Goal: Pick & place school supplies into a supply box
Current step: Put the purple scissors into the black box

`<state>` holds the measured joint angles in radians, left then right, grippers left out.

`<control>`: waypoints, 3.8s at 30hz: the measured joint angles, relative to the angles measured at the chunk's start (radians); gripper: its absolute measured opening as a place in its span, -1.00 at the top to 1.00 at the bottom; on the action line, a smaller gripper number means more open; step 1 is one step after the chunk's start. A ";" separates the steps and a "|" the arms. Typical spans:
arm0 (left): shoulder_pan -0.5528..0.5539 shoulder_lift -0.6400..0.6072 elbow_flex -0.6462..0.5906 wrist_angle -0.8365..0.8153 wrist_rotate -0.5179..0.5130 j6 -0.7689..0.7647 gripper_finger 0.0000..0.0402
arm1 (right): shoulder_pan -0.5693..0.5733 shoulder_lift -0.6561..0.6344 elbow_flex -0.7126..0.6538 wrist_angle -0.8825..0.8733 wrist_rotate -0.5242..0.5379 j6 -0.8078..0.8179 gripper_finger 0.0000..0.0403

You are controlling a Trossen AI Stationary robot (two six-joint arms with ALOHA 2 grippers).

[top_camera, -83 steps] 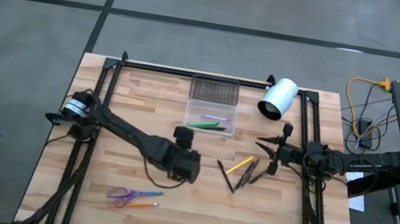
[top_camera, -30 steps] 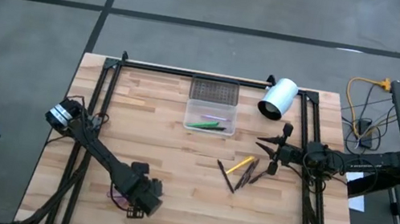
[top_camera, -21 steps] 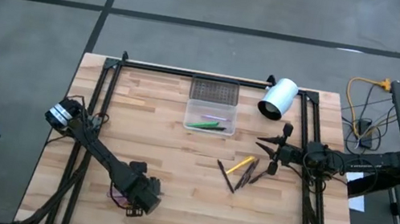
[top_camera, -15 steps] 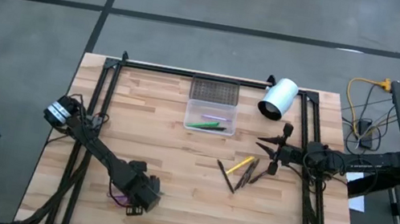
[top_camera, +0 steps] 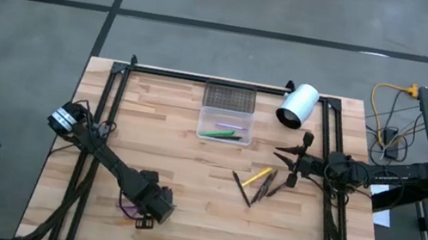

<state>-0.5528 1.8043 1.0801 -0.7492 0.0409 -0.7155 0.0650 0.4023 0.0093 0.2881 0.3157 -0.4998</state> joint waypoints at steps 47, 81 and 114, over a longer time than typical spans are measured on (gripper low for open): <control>0.365 0.061 0.149 0.599 -0.941 1.310 0.84 | -0.001 0.001 0.000 0.000 0.000 0.000 0.66; 0.576 0.154 0.148 0.794 -0.829 1.523 0.84 | 0.000 0.000 0.000 0.000 0.000 0.001 0.66; 0.511 0.154 0.148 0.780 -0.867 1.473 0.43 | 0.000 0.000 0.000 0.000 0.000 0.001 0.66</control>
<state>-0.0414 1.9587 1.2282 0.0309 -0.8259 0.7572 0.0647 0.4019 0.0093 0.2882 0.3153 -0.4991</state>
